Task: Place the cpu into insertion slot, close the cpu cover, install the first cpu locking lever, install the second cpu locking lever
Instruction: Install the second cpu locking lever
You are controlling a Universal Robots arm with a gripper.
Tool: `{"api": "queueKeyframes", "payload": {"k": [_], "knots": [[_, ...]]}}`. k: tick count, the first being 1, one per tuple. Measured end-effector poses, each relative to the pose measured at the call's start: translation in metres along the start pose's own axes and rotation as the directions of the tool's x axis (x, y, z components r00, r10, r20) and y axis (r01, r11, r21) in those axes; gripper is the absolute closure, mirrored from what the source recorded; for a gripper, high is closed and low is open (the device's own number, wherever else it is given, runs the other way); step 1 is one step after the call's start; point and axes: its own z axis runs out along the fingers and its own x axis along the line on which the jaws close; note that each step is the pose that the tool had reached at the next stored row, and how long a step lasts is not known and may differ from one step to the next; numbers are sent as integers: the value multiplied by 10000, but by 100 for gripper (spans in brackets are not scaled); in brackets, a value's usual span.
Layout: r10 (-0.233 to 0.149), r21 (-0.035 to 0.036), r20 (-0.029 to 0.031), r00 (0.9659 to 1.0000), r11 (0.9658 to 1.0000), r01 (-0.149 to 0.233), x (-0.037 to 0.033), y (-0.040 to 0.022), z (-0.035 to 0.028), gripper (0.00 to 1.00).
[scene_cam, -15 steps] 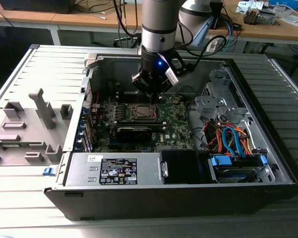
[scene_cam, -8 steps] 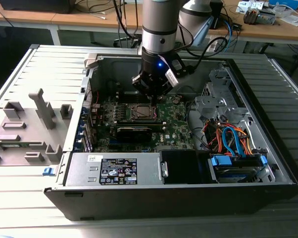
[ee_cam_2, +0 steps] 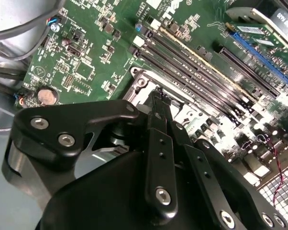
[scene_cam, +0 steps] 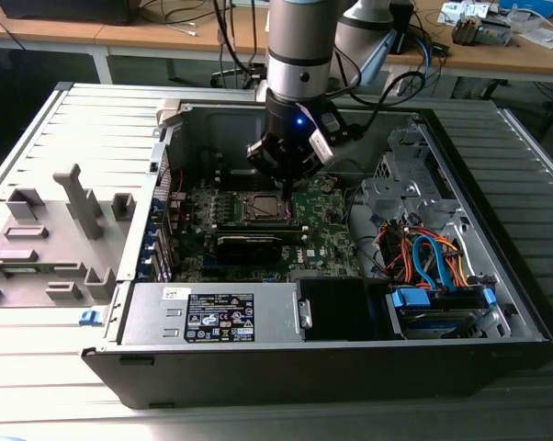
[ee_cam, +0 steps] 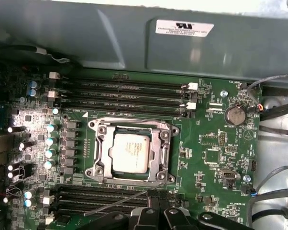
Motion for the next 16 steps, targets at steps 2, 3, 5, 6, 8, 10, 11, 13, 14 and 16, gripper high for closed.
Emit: {"api": "queueKeyframes", "payload": {"k": [2, 3, 5, 6, 8, 10, 11, 13, 14, 16], "knots": [[0, -2, 0, 10000, 10000, 0, 2, -23, 19, 89], [0, -10, 0, 10000, 10000, 0, 3, -29, 26, 89], [2, -20, 1, 10000, 10000, -2, 5, -37, 53, 89], [0, -20, 1, 10000, 10000, 0, 4, -36, 80, 89], [0, -20, 1, 10000, 10000, 0, 9, -34, 145, 89], [0, -30, 2, 10000, 10000, 0, 13, -50, 164, 89], [1, -41, 3, 10000, 10000, -1, 14, -59, 172, 89], [1, -86, 5, 10000, 10000, -1, 19, -113, 195, 89], [2, -192, 16, 10000, 9998, -2, 25, -161, 204, 89], [6, -394, 31, 10000, 9992, -5, 33, -206, 209, 89]]}}
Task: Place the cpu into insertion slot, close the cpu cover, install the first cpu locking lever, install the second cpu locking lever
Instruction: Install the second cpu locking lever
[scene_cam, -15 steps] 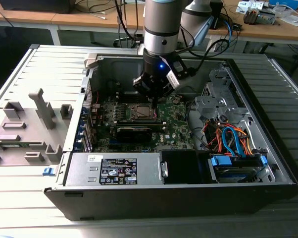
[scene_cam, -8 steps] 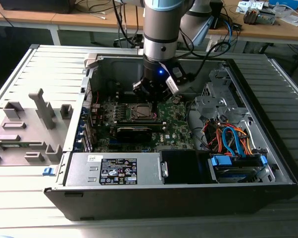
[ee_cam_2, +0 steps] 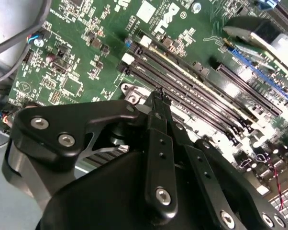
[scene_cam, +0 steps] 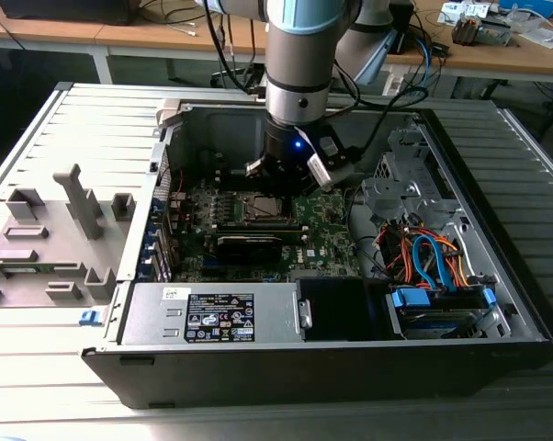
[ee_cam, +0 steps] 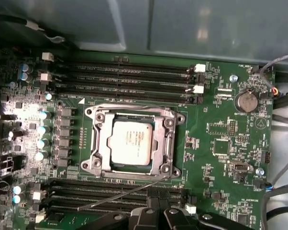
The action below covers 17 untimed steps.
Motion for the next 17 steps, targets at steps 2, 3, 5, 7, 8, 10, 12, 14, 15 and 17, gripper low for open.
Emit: {"api": "queueKeyframes", "payload": {"k": [2, 3, 5, 7, 8, 10, 12, 14, 15, 17], "knots": [[7, -499, 40, 10000, 9988, -5, 5, -38, 1, 89], [10, -668, 54, 10000, 9978, -7, 6, -48, 1, 89], [17, -1006, 82, 10000, 9949, -9, 8, -70, 2, 89], [17, -1006, 81, 10000, 9949, -9, 9, -72, 1, 89], [17, -1005, 82, 10000, 9949, -9, 23, -90, 2, 89], [18, -1037, 88, 10000, 9946, -9, 65, -131, 3, 89], [20, -1154, 101, 9999, 9933, -8, 125, -182, 6, 89], [23, -1235, 114, 9999, 9923, -8, 179, -201, 9, 89], [24, -1332, 127, 9999, 9911, -7, 225, -210, 13, 89], [27, -1448, 140, 9999, 9895, -7, 270, -219, 17, 89]]}}
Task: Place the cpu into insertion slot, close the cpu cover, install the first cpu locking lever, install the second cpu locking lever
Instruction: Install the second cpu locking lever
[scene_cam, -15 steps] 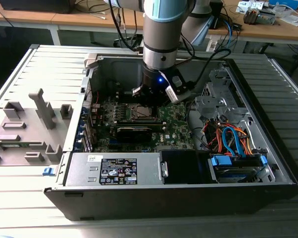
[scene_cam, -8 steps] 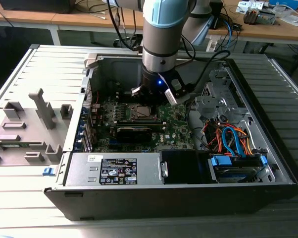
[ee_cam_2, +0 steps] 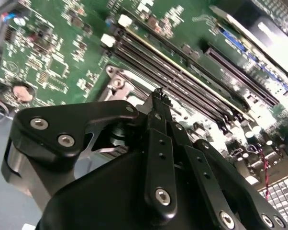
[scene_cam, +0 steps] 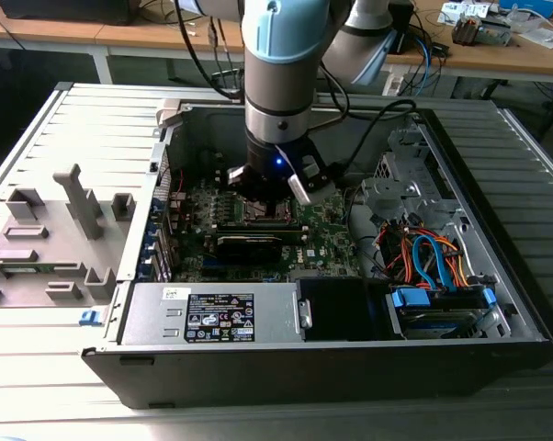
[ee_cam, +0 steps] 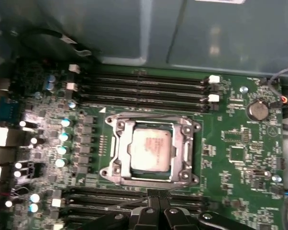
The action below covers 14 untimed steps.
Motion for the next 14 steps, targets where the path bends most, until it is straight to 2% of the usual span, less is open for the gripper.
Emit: {"api": "queueKeyframes", "payload": {"k": [1, 2, 4, 9, 14], "knots": [[2, -101, 12, 10000, 9999, -2, 45, -6, 4, 89], [3, -167, 21, 10000, 9999, -2, 76, -11, 8, 89], [4, -222, 27, 10000, 9998, -3, 116, -19, 16, 89], [3, -246, 32, 10000, 9997, -2, 192, -60, 25, 89], [4, -301, 36, 10000, 9995, -3, 233, -83, 26, 89]]}}
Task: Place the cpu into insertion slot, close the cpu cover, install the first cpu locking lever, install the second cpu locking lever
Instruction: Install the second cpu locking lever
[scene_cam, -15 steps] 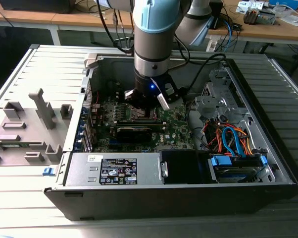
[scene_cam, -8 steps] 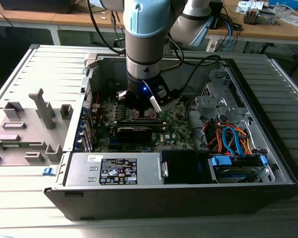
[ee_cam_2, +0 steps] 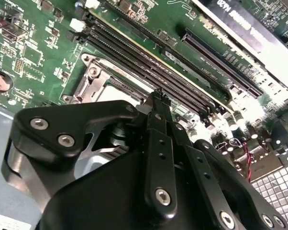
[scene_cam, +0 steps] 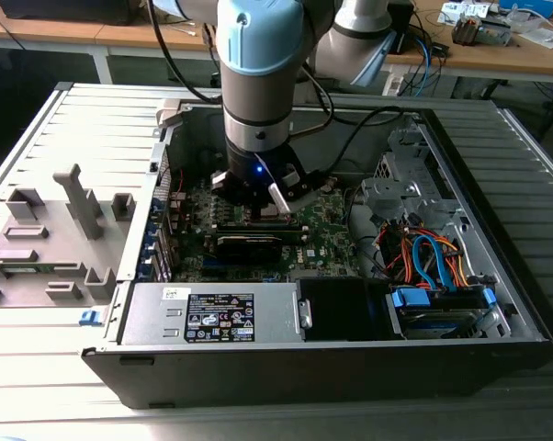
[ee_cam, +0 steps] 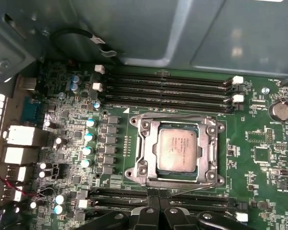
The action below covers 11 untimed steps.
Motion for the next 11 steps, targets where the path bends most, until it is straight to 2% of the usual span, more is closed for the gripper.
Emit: {"api": "queueKeyframes", "payload": {"k": [6, 11], "knots": [[-18, -86, 8, 10000, 10000, 18, 128, 4, 6, 89], [-93, -88, -6, 10000, 9999, 93, 162, -5, 71, 89]]}}
